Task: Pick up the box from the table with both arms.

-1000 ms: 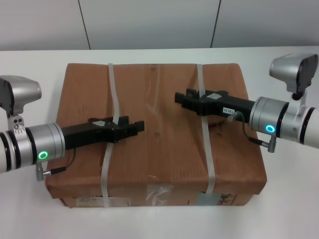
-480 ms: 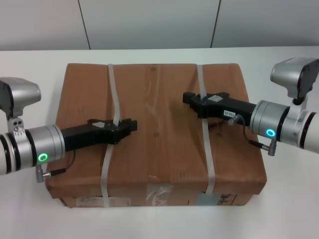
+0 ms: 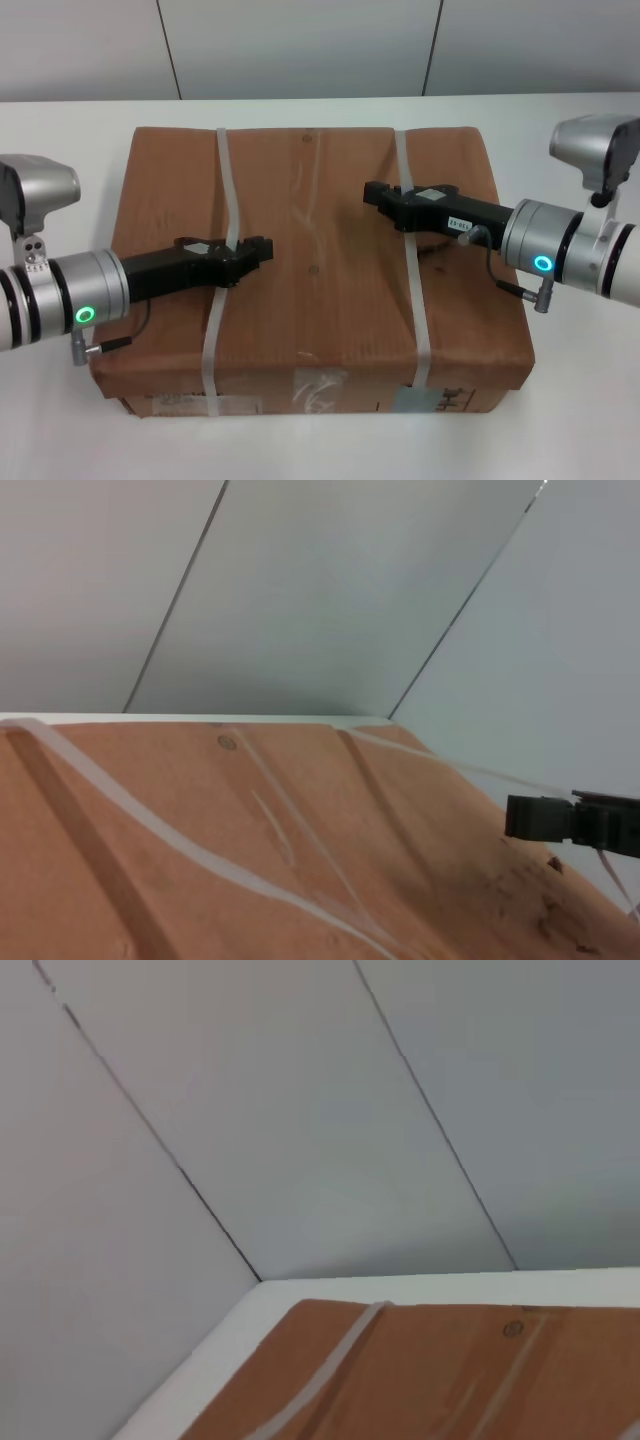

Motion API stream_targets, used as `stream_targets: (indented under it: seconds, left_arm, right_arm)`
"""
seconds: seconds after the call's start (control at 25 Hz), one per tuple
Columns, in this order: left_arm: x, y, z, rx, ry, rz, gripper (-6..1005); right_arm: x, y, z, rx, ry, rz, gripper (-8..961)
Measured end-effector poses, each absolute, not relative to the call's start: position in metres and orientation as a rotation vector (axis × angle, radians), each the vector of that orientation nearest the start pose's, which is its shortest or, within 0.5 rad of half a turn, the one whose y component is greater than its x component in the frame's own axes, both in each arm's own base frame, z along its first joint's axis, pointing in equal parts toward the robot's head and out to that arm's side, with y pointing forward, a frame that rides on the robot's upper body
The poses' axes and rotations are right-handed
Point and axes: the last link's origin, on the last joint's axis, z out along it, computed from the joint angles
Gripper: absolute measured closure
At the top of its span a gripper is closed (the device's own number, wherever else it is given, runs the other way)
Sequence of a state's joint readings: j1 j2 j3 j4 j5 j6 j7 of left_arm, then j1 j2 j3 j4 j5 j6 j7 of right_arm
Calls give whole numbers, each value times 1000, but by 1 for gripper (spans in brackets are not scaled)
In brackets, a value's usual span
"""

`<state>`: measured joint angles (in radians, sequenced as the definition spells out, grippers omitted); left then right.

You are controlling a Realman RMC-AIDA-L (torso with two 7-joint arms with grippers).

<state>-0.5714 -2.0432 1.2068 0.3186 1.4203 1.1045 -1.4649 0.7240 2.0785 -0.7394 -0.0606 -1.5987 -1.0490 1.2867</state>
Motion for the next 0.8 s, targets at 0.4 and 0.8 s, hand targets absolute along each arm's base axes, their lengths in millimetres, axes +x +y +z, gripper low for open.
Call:
stream_targets:
  seconds: [0.4,0.8]
  left_arm:
    - [-274,345,-63,-2475,-1099,-720,873]
    - [-271,344,-60,-2474,-1102,-767,872]
  right_arm:
    - [262,360,-84,-2301,1227,821,912]
    - [263,358,-83,-2283,1284,856,913]
